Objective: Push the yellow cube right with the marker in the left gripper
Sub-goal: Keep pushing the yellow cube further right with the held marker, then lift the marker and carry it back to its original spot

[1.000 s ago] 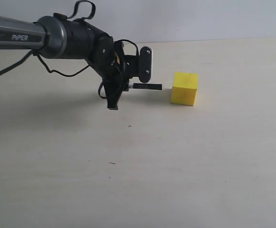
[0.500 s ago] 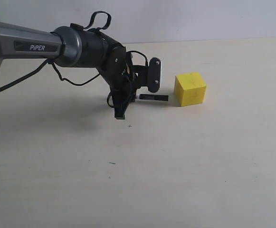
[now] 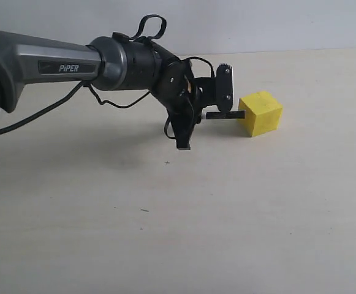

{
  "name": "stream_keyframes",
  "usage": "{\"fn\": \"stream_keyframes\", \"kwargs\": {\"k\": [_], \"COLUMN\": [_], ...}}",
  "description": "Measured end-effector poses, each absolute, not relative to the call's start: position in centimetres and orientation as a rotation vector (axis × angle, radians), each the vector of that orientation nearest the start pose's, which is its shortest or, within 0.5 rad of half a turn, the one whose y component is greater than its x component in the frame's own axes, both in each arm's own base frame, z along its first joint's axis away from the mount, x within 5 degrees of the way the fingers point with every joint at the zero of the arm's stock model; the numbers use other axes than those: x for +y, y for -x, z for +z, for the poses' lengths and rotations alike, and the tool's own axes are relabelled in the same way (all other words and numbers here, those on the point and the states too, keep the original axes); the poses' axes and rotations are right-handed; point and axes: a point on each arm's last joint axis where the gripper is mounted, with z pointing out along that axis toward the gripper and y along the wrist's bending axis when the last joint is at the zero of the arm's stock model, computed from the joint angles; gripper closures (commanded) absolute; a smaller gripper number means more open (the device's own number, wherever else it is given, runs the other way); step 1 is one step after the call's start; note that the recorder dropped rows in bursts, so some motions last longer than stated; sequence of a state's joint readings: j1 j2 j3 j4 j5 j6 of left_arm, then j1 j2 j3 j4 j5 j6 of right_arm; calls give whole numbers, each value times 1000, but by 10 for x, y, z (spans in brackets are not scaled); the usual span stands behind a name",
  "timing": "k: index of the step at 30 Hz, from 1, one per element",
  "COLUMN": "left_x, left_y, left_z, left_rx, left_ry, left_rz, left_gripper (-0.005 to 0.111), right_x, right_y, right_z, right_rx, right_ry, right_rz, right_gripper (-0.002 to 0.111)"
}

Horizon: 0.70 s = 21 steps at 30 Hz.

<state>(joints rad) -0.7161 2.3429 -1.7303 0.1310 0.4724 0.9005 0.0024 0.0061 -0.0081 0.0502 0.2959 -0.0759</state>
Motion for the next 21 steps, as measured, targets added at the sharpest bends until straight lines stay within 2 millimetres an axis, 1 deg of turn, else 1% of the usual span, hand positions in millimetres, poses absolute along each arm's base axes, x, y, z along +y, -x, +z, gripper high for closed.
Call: {"fn": "stream_keyframes", "kwargs": {"k": [2,5,8,11,14,21], "left_x": [-318,-316,-321,-334,-343,-340], "left_y": [-383,-384,-389,-390,-388,-386], "left_z": [113,113,108,98,98,97], "left_rx": [1740,1782,1781,1771,1764,1800], "left_ry": [-1968,-1941,-1840,-1819,-1800,-1837], "left_rz": [190,189,167,148,135,163], "left_gripper": [107,107,107,107,107,107], "right_x": [1,1,1,1,1,1], "right_y": [-55,-55,-55,-55,-55,-55], "right_z": [189,189,189,189,189,189], "right_rx": [1777,1777,1777,1777,1777,1777], "right_ry": [37,37,37,37,37,37], "right_rz": [-5,-5,-5,-5,-5,-5], "right_gripper": [108,108,108,108,108,108]}}
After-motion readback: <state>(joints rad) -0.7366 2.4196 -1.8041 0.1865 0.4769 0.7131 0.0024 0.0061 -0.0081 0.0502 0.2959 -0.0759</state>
